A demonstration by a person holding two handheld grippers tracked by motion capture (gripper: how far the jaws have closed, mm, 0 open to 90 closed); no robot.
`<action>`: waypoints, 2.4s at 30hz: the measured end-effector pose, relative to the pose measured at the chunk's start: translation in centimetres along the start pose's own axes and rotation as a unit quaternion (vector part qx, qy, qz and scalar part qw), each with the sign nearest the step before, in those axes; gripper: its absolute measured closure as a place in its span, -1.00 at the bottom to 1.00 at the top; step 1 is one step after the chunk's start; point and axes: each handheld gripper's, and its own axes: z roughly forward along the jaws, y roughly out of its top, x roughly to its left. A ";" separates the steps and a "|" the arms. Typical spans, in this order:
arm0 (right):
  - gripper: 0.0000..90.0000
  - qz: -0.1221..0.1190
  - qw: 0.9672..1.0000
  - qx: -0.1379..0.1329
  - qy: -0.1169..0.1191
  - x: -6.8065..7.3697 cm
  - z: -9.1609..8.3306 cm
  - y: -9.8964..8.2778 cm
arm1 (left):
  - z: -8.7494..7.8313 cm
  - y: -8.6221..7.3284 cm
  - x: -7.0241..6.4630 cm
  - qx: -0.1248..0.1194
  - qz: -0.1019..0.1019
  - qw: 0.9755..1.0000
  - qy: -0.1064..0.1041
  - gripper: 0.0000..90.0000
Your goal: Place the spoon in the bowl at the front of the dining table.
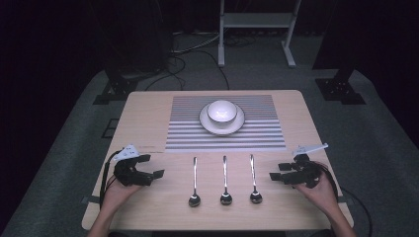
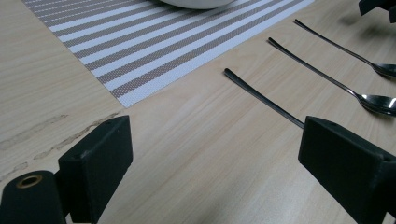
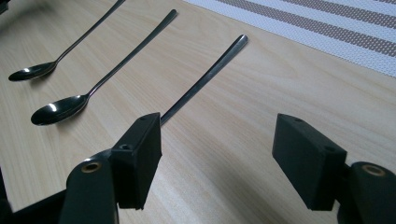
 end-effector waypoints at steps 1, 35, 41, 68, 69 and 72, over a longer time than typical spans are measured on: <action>-0.30 -0.001 1.000 0.001 0.000 0.0 0.0 0.0 | 0.0 0.0 0.0 0.001 0.000 1.000 -0.001 -0.80; -0.31 -0.007 1.000 0.003 0.001 0.7 0.5 0.4 | 2.8 1.3 -4.6 0.042 0.039 0.996 -0.074 -0.79; -0.31 -0.009 1.000 0.000 0.002 0.7 0.4 0.4 | 3.4 1.6 -5.7 0.051 0.051 0.993 -0.090 -0.72; -0.31 -0.016 1.000 0.003 0.004 1.1 0.7 0.6 | 6.1 1.1 -9.2 0.131 0.116 0.970 -0.168 0.29; -0.31 -0.015 1.000 0.003 0.004 1.1 0.8 0.6 | 6.2 1.1 -9.2 0.133 0.122 0.969 -0.171 0.36; -0.31 -0.017 1.000 0.004 0.004 1.2 0.8 0.6 | 6.3 1.0 -9.6 0.139 0.129 0.965 -0.179 0.54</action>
